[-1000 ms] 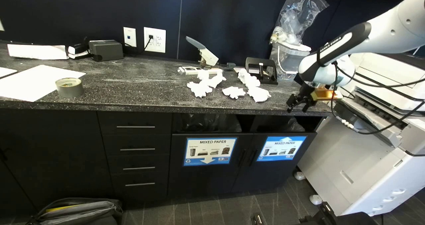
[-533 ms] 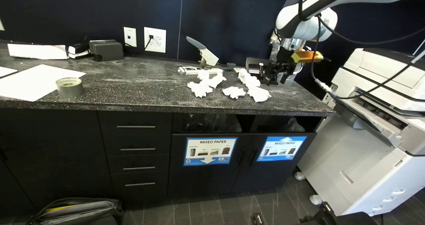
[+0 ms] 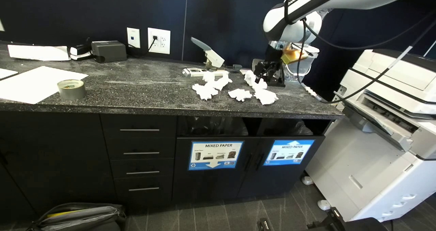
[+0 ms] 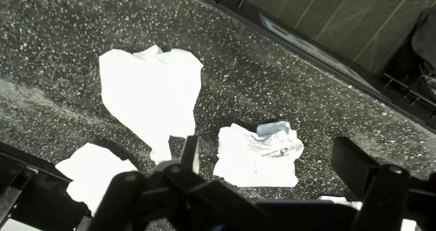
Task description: Put the tissues inside the rubbish bin.
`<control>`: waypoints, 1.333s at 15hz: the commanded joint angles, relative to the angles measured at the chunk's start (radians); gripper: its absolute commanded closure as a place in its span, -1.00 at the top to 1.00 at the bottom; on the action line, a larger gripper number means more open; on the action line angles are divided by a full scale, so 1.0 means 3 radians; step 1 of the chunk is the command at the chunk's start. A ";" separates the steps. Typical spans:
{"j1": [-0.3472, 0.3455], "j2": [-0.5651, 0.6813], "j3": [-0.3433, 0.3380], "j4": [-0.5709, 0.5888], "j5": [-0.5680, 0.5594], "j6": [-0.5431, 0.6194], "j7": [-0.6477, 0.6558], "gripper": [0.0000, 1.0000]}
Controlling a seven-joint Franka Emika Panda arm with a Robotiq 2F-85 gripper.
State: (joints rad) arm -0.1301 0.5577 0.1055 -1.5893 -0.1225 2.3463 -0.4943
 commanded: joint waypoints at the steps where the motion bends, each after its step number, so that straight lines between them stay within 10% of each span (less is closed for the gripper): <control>1: -0.0010 0.0339 -0.0071 0.0323 -0.0040 0.0235 -0.0221 1.00; 13: -0.0160 0.1528 -0.0166 0.1768 -0.0064 0.0160 -0.0710 1.00; 20: -0.0195 0.2104 -0.0176 0.2670 -0.0006 -0.0528 -0.0906 1.00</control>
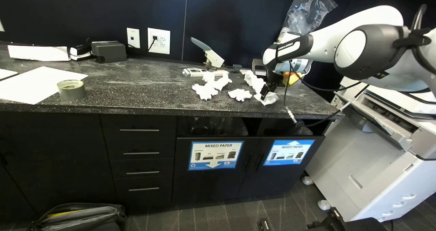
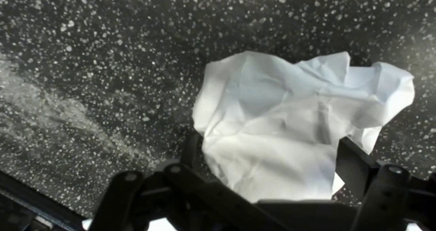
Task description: Put the tissues inside the rubbish bin.
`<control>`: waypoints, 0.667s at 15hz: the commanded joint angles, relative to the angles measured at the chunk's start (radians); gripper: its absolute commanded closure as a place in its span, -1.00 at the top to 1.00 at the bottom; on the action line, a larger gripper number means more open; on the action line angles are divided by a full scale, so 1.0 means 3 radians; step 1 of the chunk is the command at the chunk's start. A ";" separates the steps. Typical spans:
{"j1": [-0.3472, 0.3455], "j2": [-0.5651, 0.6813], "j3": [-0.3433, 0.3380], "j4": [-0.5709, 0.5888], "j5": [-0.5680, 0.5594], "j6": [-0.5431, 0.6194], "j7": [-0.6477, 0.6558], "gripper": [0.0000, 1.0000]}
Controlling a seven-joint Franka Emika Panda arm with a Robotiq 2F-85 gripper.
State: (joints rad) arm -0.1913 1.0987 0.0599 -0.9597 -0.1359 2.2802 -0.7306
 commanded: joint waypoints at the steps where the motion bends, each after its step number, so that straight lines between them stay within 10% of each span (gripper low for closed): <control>1: 0.0004 0.0345 -0.0024 0.0659 0.0051 -0.0387 -0.0128 1.00; 10: 0.0086 0.0370 -0.0184 0.0954 0.0032 -0.1156 0.0314 -0.43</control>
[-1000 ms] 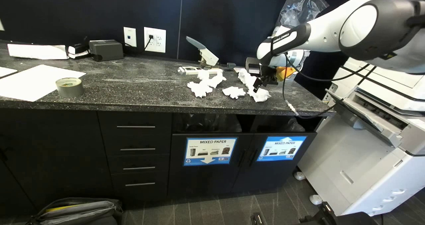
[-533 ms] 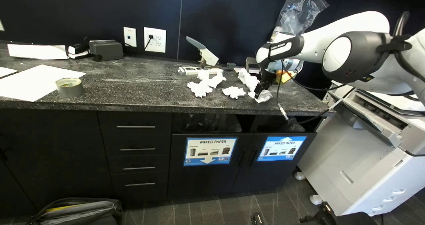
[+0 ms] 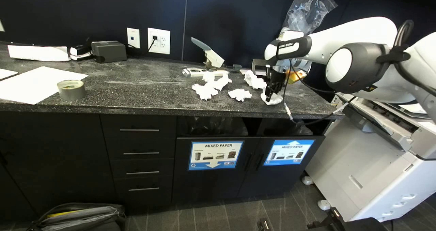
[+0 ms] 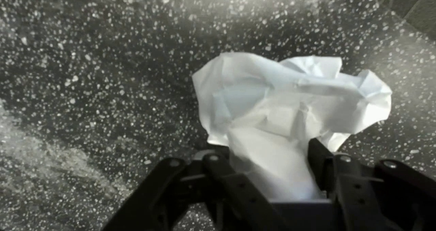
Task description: Put the tissues inside the rubbish bin.
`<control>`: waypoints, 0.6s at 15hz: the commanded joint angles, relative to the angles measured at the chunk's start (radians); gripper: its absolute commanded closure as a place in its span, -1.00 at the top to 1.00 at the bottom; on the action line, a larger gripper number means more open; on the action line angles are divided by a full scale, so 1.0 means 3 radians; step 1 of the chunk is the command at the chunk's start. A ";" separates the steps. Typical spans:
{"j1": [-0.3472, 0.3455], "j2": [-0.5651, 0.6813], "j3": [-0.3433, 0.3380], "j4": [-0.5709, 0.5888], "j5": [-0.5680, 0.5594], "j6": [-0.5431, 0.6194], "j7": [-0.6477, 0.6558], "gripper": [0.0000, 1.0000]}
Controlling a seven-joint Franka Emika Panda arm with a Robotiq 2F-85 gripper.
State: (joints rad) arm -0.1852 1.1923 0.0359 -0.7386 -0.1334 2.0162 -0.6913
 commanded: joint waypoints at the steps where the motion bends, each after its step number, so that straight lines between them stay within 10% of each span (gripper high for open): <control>1: 0.0062 0.0009 -0.0084 0.0155 -0.0016 -0.0309 0.0279 -0.56; 9: 0.0033 -0.0396 -0.0124 -0.0459 -0.0030 -0.0113 0.0915 -0.71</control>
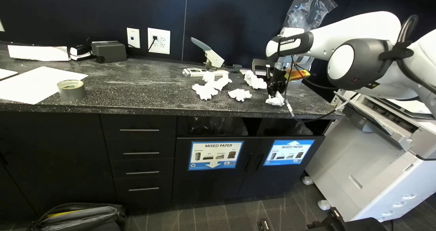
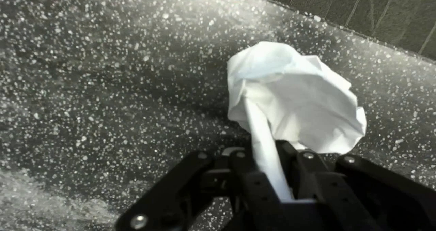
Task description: Put the tissues inside the rubbish bin.
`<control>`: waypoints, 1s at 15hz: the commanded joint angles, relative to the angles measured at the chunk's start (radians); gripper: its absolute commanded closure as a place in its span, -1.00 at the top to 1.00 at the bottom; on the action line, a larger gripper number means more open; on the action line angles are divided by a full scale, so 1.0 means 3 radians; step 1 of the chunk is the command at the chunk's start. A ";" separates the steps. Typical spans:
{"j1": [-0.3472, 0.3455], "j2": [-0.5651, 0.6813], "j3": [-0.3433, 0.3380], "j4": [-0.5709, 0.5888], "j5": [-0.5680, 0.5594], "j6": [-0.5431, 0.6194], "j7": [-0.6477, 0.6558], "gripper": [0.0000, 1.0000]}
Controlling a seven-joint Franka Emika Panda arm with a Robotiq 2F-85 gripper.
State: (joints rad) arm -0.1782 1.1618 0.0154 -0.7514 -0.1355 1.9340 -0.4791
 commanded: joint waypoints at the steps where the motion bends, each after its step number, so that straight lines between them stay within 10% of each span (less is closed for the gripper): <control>1: -0.0007 -0.0390 -0.0053 -0.0573 -0.0018 0.0264 0.0247 -0.73; 15: -0.0248 -0.1433 -0.0101 -0.2690 0.0086 0.1601 0.0397 -0.72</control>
State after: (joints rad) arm -0.2385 0.8447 -0.0164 -1.3651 -0.1297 2.3050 -0.3471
